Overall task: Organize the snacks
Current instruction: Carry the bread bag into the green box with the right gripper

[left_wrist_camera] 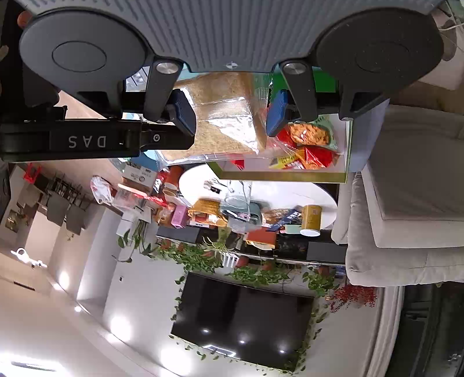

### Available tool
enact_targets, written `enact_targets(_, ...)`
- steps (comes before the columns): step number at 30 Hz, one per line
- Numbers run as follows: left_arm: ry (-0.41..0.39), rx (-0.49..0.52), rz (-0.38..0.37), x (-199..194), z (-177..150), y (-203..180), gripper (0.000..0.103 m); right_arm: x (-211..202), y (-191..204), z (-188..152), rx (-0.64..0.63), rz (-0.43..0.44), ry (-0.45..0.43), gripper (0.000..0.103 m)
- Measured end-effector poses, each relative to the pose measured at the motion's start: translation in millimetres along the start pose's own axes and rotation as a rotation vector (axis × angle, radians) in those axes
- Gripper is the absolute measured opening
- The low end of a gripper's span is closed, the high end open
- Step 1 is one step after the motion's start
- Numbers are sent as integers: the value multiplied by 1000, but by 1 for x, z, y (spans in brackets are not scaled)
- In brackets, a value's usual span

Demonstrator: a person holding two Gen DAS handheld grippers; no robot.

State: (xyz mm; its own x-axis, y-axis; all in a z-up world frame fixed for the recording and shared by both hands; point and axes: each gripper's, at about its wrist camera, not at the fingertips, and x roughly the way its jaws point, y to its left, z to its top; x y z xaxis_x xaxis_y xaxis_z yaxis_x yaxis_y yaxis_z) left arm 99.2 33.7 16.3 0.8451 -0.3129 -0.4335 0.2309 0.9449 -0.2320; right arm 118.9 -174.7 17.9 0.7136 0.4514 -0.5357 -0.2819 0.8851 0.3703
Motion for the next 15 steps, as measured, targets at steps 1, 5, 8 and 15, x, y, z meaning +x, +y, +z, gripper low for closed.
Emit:
enact_targets(1, -2, 2, 4, 2, 1, 0, 50, 3, 0, 3, 0, 1, -4, 41)
enact_targets(5, 28, -12, 22, 24, 10, 6, 52, 13, -5, 12, 30, 44, -23, 41)
enact_targets(8, 33, -6, 33, 38, 15, 8, 52, 25, -5, 17, 19, 23, -38, 41)
enact_targets(15, 47, 30, 63, 72, 31, 16, 52, 53, -18, 34, 69, 39, -35, 41)
